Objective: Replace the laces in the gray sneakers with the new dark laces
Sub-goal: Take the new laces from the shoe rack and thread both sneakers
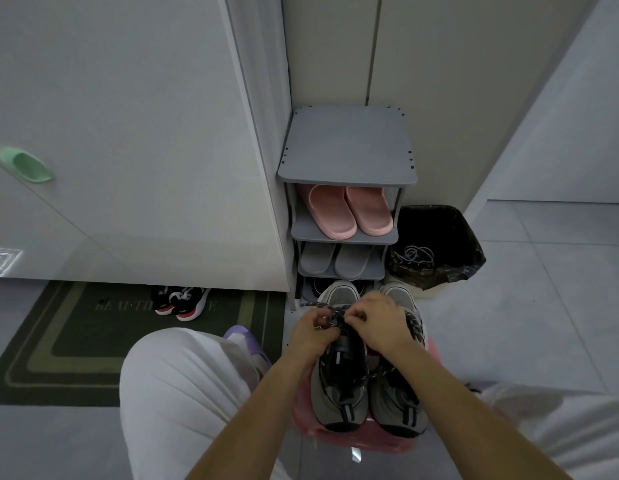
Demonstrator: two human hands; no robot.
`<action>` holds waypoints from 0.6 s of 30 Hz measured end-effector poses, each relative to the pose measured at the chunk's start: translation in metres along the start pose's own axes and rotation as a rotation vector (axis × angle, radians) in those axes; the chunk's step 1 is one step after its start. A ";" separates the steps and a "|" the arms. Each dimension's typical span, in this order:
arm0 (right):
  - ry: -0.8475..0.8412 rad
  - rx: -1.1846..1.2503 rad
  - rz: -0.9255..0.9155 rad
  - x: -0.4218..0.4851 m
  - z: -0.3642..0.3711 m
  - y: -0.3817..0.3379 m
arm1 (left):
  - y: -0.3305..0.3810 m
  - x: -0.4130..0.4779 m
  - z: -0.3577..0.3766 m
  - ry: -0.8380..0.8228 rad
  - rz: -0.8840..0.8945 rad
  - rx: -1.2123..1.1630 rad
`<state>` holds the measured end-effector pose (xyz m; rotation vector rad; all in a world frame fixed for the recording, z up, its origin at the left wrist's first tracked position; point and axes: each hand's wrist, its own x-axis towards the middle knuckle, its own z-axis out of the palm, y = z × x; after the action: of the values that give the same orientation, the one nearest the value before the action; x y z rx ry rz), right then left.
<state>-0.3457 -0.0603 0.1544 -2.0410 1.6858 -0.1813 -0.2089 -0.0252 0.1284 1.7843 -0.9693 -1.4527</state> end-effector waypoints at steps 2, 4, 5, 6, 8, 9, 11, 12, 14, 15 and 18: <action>-0.076 -0.121 0.008 0.003 0.006 -0.007 | 0.000 -0.001 0.000 0.002 0.010 0.013; -0.100 -0.193 0.026 0.004 0.009 -0.010 | 0.000 -0.001 -0.001 0.010 0.012 0.003; -0.087 -0.194 0.023 0.005 0.010 -0.010 | 0.000 -0.001 -0.001 0.020 0.014 0.002; -0.074 -0.169 0.022 0.004 0.010 -0.009 | 0.000 -0.001 -0.001 0.035 0.016 0.005; -0.050 -0.081 0.029 0.003 0.007 -0.006 | -0.001 -0.001 0.000 0.048 0.022 0.011; -0.041 -0.049 0.037 0.003 0.006 -0.004 | -0.001 0.000 0.000 0.052 0.022 0.015; -0.030 -0.017 0.050 0.001 0.004 0.002 | -0.003 0.000 0.001 0.065 0.026 0.027; -0.030 -0.015 0.050 -0.001 0.003 0.005 | -0.003 0.001 0.001 0.075 0.030 0.029; -0.016 -0.012 0.055 -0.006 -0.001 0.011 | -0.003 0.000 0.001 0.084 0.029 0.020; 0.004 0.001 0.063 -0.008 -0.003 0.015 | -0.003 0.000 0.000 0.086 0.029 0.011; 0.095 0.098 0.141 -0.013 -0.013 0.033 | -0.004 -0.002 -0.001 0.095 0.031 -0.009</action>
<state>-0.3832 -0.0555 0.1540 -1.8615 1.8333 -0.3111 -0.2078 -0.0217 0.1261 1.8067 -0.9366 -1.3381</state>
